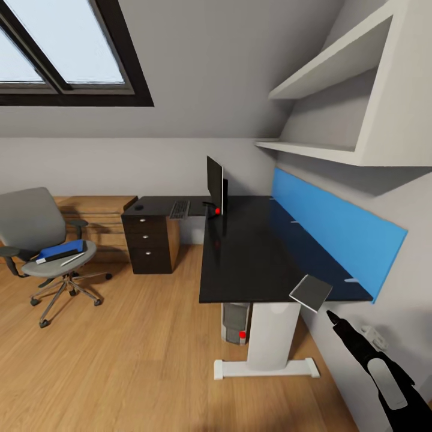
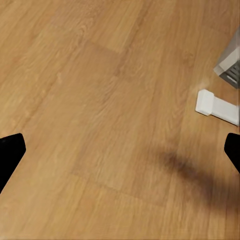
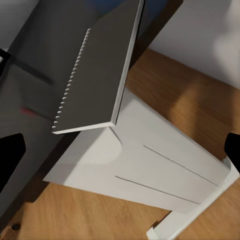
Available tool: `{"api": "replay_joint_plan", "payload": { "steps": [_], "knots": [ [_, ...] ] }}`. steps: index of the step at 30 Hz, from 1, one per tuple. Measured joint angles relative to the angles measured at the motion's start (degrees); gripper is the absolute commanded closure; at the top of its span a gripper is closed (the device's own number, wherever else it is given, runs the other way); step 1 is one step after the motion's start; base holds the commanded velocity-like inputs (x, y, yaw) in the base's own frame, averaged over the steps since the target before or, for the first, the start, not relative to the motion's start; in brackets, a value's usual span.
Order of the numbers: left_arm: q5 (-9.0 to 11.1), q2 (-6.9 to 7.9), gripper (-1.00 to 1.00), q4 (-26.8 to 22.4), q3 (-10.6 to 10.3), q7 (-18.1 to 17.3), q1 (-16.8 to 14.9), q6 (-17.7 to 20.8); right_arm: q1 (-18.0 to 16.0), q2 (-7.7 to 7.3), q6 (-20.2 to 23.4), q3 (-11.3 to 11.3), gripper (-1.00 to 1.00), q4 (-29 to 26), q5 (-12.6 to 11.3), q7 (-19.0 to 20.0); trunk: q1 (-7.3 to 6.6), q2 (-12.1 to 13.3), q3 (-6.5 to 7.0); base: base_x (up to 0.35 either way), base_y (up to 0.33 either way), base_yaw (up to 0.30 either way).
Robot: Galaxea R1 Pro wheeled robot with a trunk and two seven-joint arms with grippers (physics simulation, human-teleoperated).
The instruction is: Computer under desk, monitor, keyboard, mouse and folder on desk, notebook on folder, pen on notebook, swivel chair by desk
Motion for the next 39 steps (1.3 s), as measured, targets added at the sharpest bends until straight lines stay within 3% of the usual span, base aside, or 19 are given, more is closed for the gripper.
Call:
{"api": "replay_joint_plan", "payload": {
  "steps": [9,22,29,39],
  "knots": [
    [-0.62,0.49,-1.00,-8.68,-0.30,5.70,0.00,1.94,0.03,-0.04,0.36,-0.09,-1.00,0.01,0.01,2.30,1.98,-3.61,-1.62,0.000,0.000,0.000],
    [-6.80,2.41,-1.00,-27.33,0.08,11.05,0.01,20.02,0.03,-0.09,2.56,-0.30,-1.00,0.09,0.02,6.39,4.62,-8.44,-3.78,0.000,0.000,0.000],
    [-6.93,4.06,-1.00,-27.97,0.08,11.75,0.01,22.56,0.03,-0.23,4.69,-0.47,-1.00,0.09,0.01,8.24,4.62,-8.44,-3.78,0.000,0.000,0.000],
    [-6.96,4.51,-1.00,-23.89,0.06,11.84,0.01,22.98,0.04,-1.32,9.09,-2.79,-1.00,0.17,-0.04,13.13,4.62,-8.44,-3.78,0.000,0.000,0.000]
  ]
}}
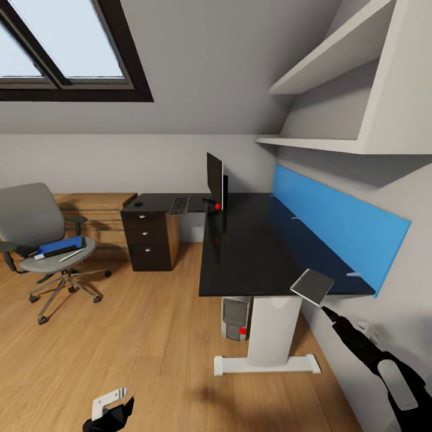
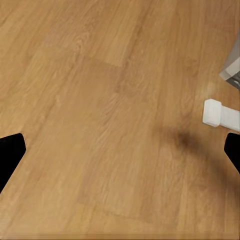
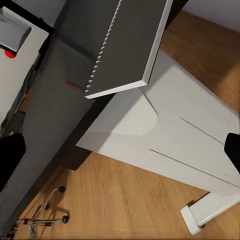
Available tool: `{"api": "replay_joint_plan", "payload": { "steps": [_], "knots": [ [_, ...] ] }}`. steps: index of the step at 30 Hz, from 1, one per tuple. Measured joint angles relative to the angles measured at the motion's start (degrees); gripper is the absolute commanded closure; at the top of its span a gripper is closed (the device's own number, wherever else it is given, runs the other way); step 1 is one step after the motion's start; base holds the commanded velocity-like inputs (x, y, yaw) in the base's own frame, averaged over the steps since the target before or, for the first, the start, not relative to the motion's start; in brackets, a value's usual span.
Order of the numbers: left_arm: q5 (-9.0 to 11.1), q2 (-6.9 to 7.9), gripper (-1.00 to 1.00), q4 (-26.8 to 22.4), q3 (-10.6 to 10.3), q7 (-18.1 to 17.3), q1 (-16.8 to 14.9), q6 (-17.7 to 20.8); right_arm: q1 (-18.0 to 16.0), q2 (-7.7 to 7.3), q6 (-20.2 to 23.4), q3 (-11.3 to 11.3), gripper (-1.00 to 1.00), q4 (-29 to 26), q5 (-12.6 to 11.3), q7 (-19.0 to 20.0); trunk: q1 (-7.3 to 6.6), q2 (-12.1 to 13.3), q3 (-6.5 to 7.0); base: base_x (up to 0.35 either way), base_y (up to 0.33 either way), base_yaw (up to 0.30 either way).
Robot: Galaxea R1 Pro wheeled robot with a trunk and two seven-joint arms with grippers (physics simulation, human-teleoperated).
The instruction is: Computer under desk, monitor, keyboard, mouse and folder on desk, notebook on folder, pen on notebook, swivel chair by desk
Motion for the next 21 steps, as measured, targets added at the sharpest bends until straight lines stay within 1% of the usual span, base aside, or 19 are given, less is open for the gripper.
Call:
{"api": "replay_joint_plan", "payload": {
  "steps": [3,4,7,11,13,17,21],
  "knots": [
    [0.04,0.00,-1.00,0.38,0.03,0.01,0.00,0.02,0.00,-0.09,2.02,-1.00,-1.00,0.02,0.00,1.10,0.00,0.00,0.00,0.000,0.000,0.000],
    [0.06,0.01,-1.00,0.61,0.05,0.00,0.00,0.03,0.00,-0.12,3.25,-2.02,-1.00,0.01,-0.02,1.65,0.00,0.00,0.00,0.000,0.000,0.000],
    [0.08,-0.02,-1.00,1.21,0.05,-0.03,0.00,0.00,0.00,-0.15,4.71,-3.92,-1.00,0.01,-0.03,2.25,0.00,0.00,0.00,0.000,0.000,0.000],
    [0.08,-0.04,-1.00,2.79,0.05,-0.09,0.00,-0.13,0.01,-0.21,5.83,-5.91,-1.00,0.00,-0.04,2.61,0.00,0.00,0.00,0.020,0.000,0.000],
    [0.05,-0.07,-1.00,3.42,0.07,-0.12,0.00,-0.50,0.01,-0.25,6.15,-6.47,-1.00,0.00,-0.04,2.70,-0.01,0.00,0.00,0.128,0.000,0.000],
    [0.03,-0.13,-1.00,4.27,0.02,-0.14,0.00,-3.33,0.01,-0.55,7.10,-7.15,-1.00,0.02,-0.05,2.81,-0.03,0.00,0.00,0.235,0.000,0.000],
    [0.00,-0.22,-1.00,5.00,-0.01,-0.14,0.00,-5.78,0.01,-0.75,9.01,-7.71,-1.00,0.06,-0.13,2.84,-0.02,0.00,0.00,0.200,0.000,0.000]
  ]
}}
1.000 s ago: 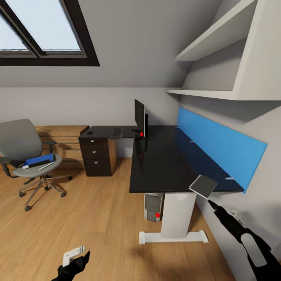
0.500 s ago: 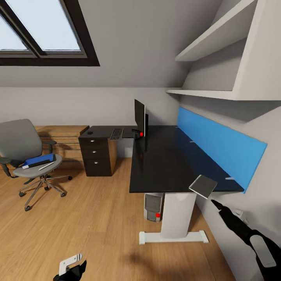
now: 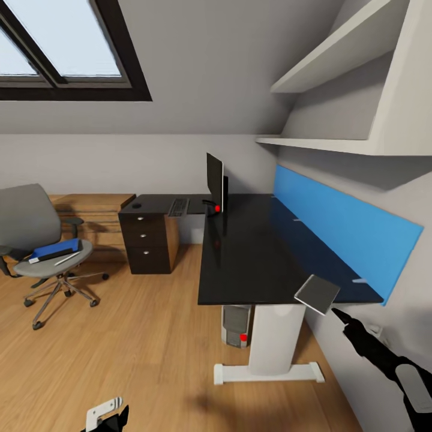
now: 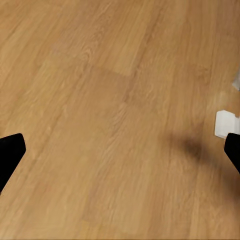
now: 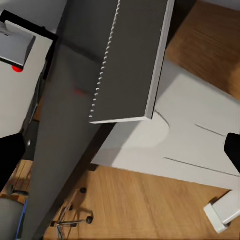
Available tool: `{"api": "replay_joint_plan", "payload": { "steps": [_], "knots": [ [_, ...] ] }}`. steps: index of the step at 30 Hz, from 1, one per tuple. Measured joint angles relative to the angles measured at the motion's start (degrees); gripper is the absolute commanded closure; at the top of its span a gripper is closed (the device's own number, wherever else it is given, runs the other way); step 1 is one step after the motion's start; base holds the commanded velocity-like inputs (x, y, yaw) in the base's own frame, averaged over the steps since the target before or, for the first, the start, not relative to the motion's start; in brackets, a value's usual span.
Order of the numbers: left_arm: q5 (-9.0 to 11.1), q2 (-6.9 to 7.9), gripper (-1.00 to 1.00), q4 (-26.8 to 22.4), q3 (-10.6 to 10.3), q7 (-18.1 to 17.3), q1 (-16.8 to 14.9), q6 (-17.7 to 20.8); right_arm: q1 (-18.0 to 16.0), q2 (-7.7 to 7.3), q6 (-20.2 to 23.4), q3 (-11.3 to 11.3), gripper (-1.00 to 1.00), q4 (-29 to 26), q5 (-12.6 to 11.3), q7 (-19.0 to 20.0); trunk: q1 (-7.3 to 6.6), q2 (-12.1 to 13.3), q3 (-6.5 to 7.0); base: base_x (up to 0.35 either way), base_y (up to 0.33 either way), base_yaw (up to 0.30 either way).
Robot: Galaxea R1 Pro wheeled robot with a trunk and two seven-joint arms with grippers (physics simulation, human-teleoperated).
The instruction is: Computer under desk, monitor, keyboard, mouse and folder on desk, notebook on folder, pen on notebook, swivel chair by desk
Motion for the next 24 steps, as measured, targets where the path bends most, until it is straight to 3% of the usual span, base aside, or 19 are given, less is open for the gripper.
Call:
{"api": "replay_joint_plan", "payload": {
  "steps": [8,19,24],
  "knots": [
    [-0.08,-0.16,-1.00,0.83,-0.06,0.11,0.00,-1.69,0.00,-0.12,3.12,-3.73,-1.00,0.02,-0.04,-0.12,0.02,0.00,0.00,0.051,0.000,0.000],
    [-0.08,-0.18,-1.00,0.95,-0.07,0.10,0.00,-1.93,0.01,-0.13,6.26,-4.98,-1.00,0.02,-0.19,-0.03,0.02,0.00,0.00,0.006,0.000,0.000],
    [-0.06,-0.24,-1.00,0.96,-0.06,0.09,0.00,-1.98,0.01,-0.13,6.78,-5.81,-1.00,0.02,-0.19,-0.12,1.11,-1.99,-0.89,0.000,0.000,0.000]
  ]
}}
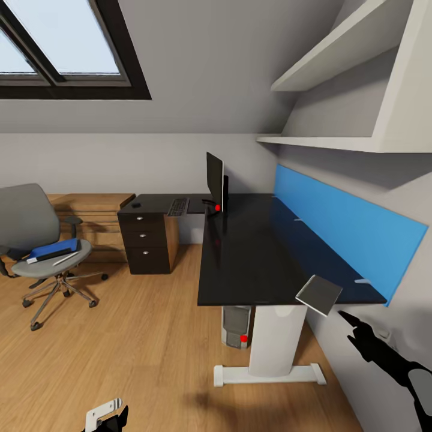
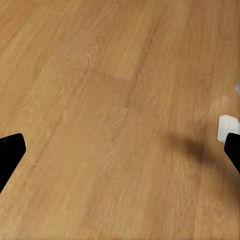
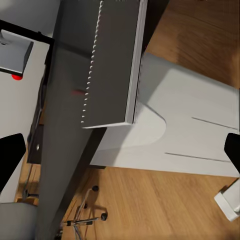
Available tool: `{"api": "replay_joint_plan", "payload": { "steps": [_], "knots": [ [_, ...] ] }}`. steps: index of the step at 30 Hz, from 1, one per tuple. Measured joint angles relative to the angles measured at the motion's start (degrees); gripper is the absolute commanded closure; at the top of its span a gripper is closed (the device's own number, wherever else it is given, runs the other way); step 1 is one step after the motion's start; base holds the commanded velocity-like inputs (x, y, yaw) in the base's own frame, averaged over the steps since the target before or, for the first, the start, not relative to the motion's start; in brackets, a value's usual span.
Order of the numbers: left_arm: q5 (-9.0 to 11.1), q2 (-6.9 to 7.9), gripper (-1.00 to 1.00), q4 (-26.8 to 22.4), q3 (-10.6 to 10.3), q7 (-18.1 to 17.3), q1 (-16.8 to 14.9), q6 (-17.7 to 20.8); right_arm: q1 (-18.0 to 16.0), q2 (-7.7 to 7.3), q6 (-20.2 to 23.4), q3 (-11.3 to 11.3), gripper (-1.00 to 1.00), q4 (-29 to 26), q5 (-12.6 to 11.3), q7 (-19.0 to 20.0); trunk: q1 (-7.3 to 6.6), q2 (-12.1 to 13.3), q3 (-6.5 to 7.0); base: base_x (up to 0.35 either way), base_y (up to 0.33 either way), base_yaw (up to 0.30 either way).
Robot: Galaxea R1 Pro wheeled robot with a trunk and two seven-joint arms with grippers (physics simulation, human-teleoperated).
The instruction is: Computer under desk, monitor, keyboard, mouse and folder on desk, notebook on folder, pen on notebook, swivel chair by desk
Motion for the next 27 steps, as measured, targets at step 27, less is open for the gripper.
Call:
{"api": "replay_joint_plan", "payload": {
  "steps": [27],
  "knots": [
    [0.10,-0.11,-1.00,0.02,0.10,0.01,0.00,0.03,0.00,0.08,2.47,-1.95,-1.00,0.00,-0.02,0.06,2.86,-5.23,-2.34,0.000,0.000,0.000]
  ]
}}
